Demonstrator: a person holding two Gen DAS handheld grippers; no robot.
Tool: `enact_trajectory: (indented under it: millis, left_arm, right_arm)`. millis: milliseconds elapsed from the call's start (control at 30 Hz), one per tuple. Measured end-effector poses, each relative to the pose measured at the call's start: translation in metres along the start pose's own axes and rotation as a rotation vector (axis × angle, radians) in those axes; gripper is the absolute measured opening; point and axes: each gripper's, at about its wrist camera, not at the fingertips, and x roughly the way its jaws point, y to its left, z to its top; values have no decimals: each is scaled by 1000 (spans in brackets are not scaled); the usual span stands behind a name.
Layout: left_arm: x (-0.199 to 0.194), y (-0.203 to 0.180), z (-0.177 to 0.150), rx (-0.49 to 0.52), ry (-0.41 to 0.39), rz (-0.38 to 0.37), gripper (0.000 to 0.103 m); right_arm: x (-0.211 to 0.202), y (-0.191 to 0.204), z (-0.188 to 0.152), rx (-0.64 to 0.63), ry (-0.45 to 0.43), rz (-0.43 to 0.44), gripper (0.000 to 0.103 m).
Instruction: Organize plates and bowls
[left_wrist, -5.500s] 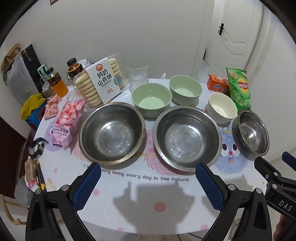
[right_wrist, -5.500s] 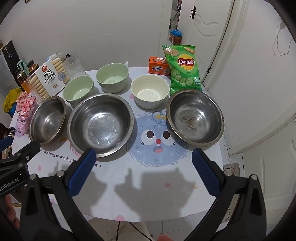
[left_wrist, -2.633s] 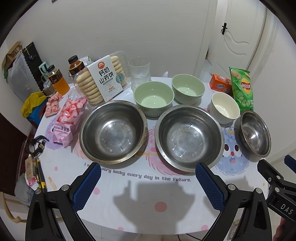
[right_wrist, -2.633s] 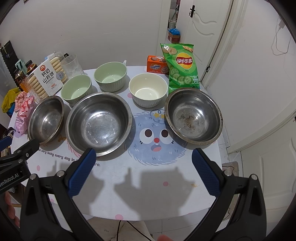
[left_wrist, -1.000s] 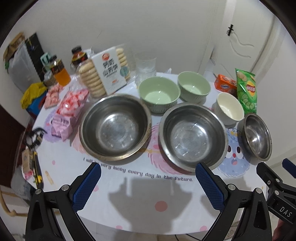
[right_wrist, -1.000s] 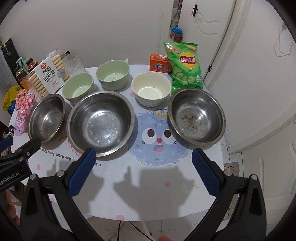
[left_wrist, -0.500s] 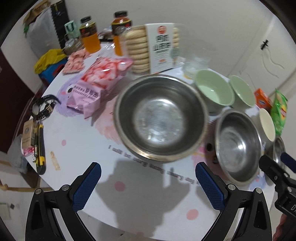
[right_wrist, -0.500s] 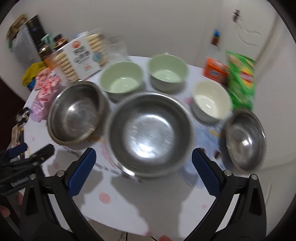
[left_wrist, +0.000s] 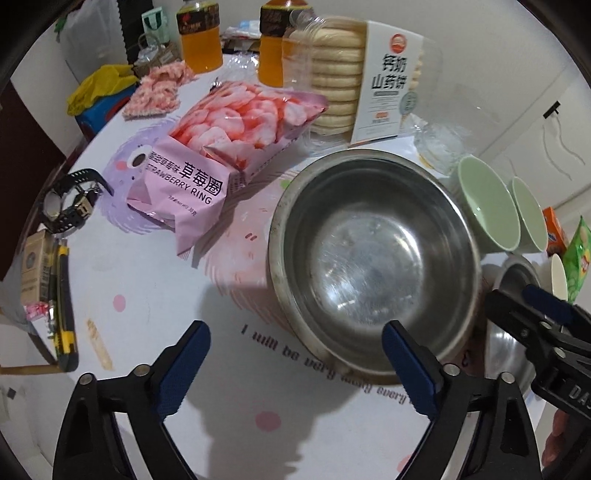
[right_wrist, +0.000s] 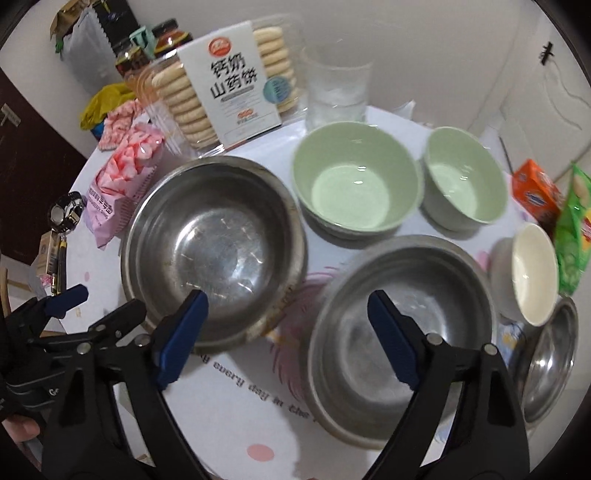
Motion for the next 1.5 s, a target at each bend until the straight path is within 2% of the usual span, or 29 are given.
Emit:
enact_trajectory:
  millis: [33, 200, 267, 433, 533, 667, 767, 867, 1033, 1233, 1400, 1500]
  left_arm:
    - [3, 1, 2, -2, 8, -4, 92]
    - [18, 10, 16, -9, 27, -17, 88]
    - [24, 11, 20, -3, 39, -21, 87]
    - [40, 12, 29, 0, 86, -44, 73]
    - [49, 12, 35, 1, 109, -64, 65]
    - [64, 7, 37, -7, 147, -91, 38]
    - [73, 5, 39, -6, 169, -111, 20]
    - [77, 7, 40, -12, 156, -105, 16]
    - [70, 13, 39, 2, 144, -115, 16]
    - [38, 11, 31, 70, 87, -102, 15]
    - [11, 17, 6, 133, 66, -96, 15]
    - [7, 17, -18, 171, 90, -106, 15]
  right_arm:
    - [4, 1, 2, 1, 9, 6, 78]
    - [25, 2, 13, 0, 44, 12, 76]
    - [31, 2, 17, 4, 56, 19, 70]
    - [47, -1, 25, 17, 94, 8, 68]
    - [56, -4, 27, 35, 122, 22, 56]
    - [67, -9, 27, 51, 159, 38, 38]
    - [70, -12, 27, 57, 163, 32, 30]
    - [67, -18, 25, 60, 166, 22, 16]
    - [62, -26, 19, 60, 153, 48, 16]
    - [33, -25, 1, 81, 103, 71, 16]
    - [2, -22, -38, 111, 79, 90, 16]
    - [-11, -19, -69, 122, 75, 85, 16]
